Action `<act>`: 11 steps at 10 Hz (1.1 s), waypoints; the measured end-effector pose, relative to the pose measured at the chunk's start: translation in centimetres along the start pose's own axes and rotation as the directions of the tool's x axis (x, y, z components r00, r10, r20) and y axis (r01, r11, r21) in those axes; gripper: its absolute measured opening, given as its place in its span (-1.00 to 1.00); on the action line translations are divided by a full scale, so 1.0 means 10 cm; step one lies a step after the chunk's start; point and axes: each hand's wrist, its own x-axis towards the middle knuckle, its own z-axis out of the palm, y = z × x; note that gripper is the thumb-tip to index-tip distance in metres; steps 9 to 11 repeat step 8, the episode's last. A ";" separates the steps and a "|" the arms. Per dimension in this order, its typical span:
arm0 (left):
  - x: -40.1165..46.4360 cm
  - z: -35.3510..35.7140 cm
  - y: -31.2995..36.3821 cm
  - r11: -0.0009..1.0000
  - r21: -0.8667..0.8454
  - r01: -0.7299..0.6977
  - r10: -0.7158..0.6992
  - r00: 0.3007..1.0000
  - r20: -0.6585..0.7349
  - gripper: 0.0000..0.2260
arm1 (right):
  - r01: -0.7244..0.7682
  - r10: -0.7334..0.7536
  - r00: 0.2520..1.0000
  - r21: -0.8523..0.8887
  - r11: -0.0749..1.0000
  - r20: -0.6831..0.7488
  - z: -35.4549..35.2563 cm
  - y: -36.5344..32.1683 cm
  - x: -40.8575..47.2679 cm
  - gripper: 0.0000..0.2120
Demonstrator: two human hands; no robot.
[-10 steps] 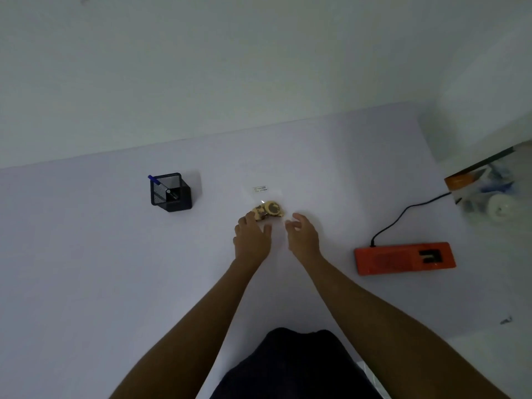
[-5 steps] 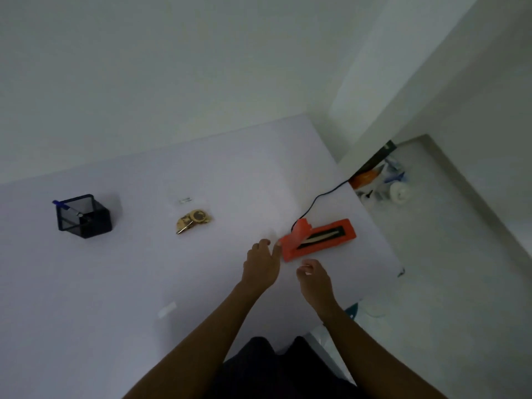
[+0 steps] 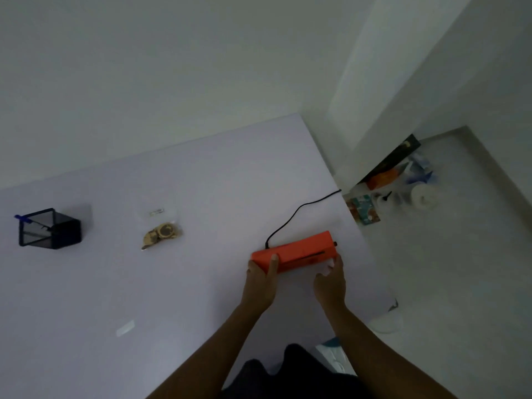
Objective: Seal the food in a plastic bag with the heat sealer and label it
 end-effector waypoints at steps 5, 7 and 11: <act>1.30 -0.60 1.18 1.000 -0.027 -0.001 -0.004 0.982 -0.189 -0.30 | 0.167 -0.129 0.955 -0.124 0.978 0.268 0.34 -1.47 1.11 -0.34; 1.40 -0.79 1.28 0.987 0.163 0.014 0.012 0.988 -0.156 -0.28 | 0.250 -0.166 0.932 -0.238 0.939 0.322 0.24 -1.70 1.13 -0.50; 1.31 -0.90 1.44 0.975 0.221 -0.008 0.039 0.990 -0.136 -0.29 | 0.312 -0.234 0.925 -0.249 0.917 0.298 0.16 -1.90 1.11 -0.68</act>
